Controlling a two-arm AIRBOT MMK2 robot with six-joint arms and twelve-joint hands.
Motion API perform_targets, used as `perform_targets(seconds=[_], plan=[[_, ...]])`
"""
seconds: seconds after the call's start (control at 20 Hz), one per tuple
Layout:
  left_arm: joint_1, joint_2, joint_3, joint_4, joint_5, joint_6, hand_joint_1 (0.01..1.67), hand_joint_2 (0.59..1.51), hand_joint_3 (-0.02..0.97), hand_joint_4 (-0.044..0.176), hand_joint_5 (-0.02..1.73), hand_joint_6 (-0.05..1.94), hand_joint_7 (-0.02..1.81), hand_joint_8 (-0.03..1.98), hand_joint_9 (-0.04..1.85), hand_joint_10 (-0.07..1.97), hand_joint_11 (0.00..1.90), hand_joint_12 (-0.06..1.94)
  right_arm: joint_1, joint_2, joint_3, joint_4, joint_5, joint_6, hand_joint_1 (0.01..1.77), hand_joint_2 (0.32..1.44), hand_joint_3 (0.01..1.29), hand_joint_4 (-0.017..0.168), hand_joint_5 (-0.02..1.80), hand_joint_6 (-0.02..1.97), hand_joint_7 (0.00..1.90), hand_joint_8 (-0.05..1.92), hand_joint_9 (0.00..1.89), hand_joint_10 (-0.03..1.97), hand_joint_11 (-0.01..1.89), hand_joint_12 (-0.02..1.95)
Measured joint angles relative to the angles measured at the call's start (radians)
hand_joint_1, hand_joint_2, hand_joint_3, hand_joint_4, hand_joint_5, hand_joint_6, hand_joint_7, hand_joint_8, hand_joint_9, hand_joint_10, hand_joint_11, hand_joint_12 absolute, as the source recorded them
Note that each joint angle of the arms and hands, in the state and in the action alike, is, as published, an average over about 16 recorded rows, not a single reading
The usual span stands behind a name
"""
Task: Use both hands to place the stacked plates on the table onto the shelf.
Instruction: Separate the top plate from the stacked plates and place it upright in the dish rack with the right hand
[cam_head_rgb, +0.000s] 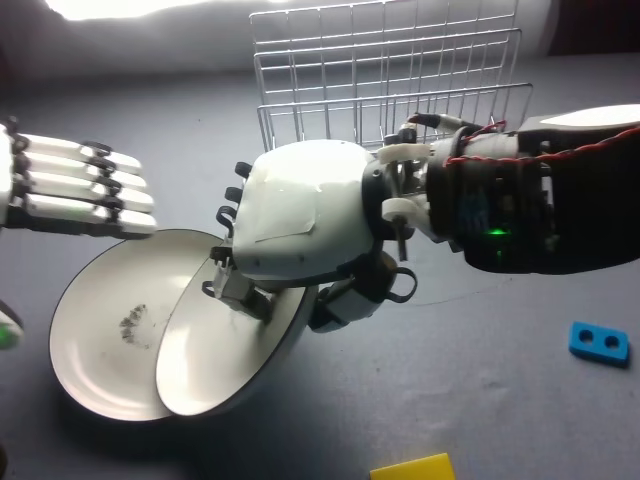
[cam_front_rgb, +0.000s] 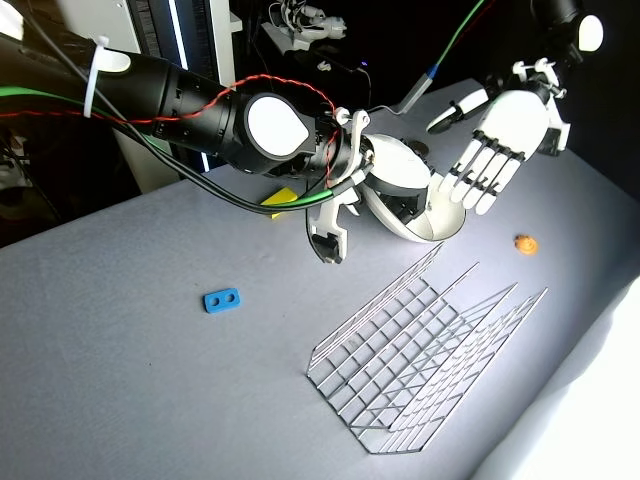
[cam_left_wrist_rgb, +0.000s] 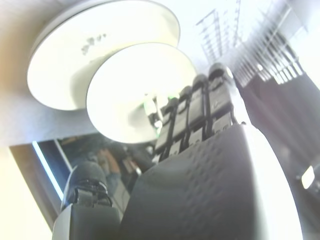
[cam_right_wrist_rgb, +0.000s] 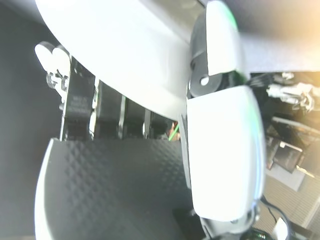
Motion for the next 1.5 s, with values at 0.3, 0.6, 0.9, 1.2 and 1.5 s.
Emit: perform_targets(seconds=[0.3, 0.6, 0.9, 1.2, 1.5], plan=[[-0.045, 0.059, 0.006, 0.025, -0.005, -0.048, 0.01, 1.122, 0.017, -0.003, 0.02, 0.01, 0.02, 0.0, 0.02, 0.01, 0.02, -0.01, 0.037, 0.048, -0.062, -0.001, -0.013, 0.009, 1.27, 0.96, 0.02, -0.004, 0.86, 0.89, 0.94, 0.82, 0.95, 1.11, 0.82, 1.27], [-0.07, 0.091, 0.007, 0.034, -0.009, -0.075, 0.01, 1.123, 0.017, -0.003, 0.02, 0.01, 0.02, 0.0, 0.02, 0.01, 0.02, -0.01, 0.09, 0.106, -0.126, -0.002, -0.02, 0.029, 1.3, 0.97, 0.01, -0.002, 0.89, 0.98, 0.97, 0.87, 0.95, 1.13, 0.79, 1.28], [-0.072, 0.096, 0.021, 0.033, -0.01, -0.078, 0.01, 1.123, 0.018, -0.002, 0.02, 0.01, 0.02, 0.0, 0.02, 0.01, 0.02, -0.01, 0.15, 0.179, -0.178, -0.004, -0.006, 0.065, 1.33, 1.0, 0.02, -0.003, 0.89, 1.06, 0.97, 0.9, 0.95, 1.13, 0.79, 1.27], [-0.071, 0.097, 0.039, 0.029, -0.01, -0.078, 0.01, 1.125, 0.018, -0.002, 0.02, 0.01, 0.02, 0.0, 0.02, 0.01, 0.02, -0.01, 0.218, 0.247, -0.199, -0.047, 0.03, 0.201, 1.34, 1.02, 0.02, -0.005, 0.87, 1.12, 0.95, 0.93, 0.95, 1.13, 0.78, 1.27], [-0.066, 0.097, 0.053, 0.029, -0.01, -0.078, 0.01, 1.126, 0.018, -0.002, 0.02, 0.01, 0.02, 0.0, 0.02, 0.01, 0.02, -0.01, 0.297, 0.285, -0.179, -0.122, 0.071, 0.462, 1.35, 1.03, 0.02, -0.006, 0.87, 1.12, 0.94, 0.94, 0.95, 1.13, 0.79, 1.27]])
